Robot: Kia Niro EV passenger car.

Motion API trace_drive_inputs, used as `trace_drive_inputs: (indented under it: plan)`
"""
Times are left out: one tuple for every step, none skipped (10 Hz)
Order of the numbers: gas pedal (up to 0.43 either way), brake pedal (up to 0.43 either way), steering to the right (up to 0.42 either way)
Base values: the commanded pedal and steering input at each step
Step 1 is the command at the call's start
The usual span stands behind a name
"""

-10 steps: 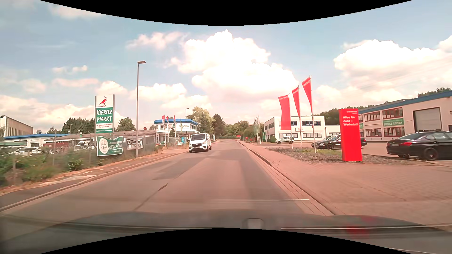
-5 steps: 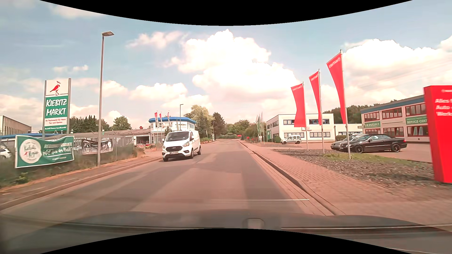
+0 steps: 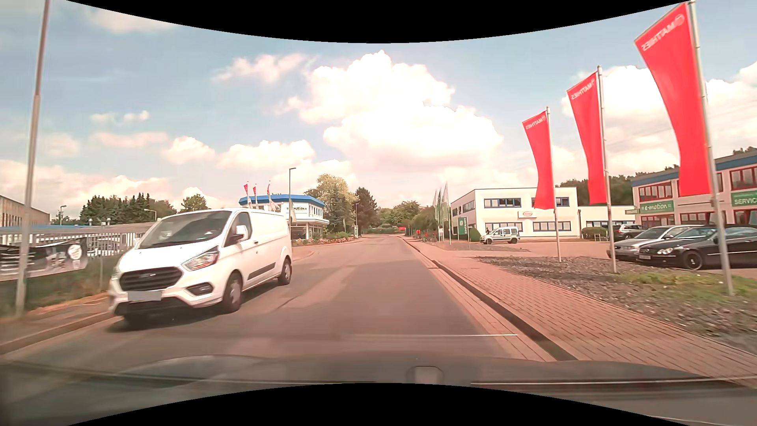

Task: Follow the waypoints while adhering to traffic rules and regulations

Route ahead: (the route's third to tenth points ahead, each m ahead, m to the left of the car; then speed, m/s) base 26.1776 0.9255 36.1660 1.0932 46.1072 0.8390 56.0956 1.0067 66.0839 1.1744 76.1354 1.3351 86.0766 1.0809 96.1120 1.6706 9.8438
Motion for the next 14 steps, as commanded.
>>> trace_drive_inputs:
  plan:
    - [0.157, 0.0, -0.005]
    - [0.157, 0.0, -0.005]
    - [0.157, 0.0, -0.005]
    - [0.157, 0.0, -0.004]
    - [0.157, 0.0, -0.004]
    - [0.157, 0.0, -0.005]
    - [0.157, 0.0, -0.008]
    - [0.157, 0.0, -0.008]
    - [0.157, 0.0, -0.008]
    - [0.157, 0.0, -0.009]
    - [0.157, 0.0, -0.015]
    - [0.157, 0.0, -0.019]
    - [0.157, 0.0, -0.018]
    - [0.157, 0.0, -0.016]
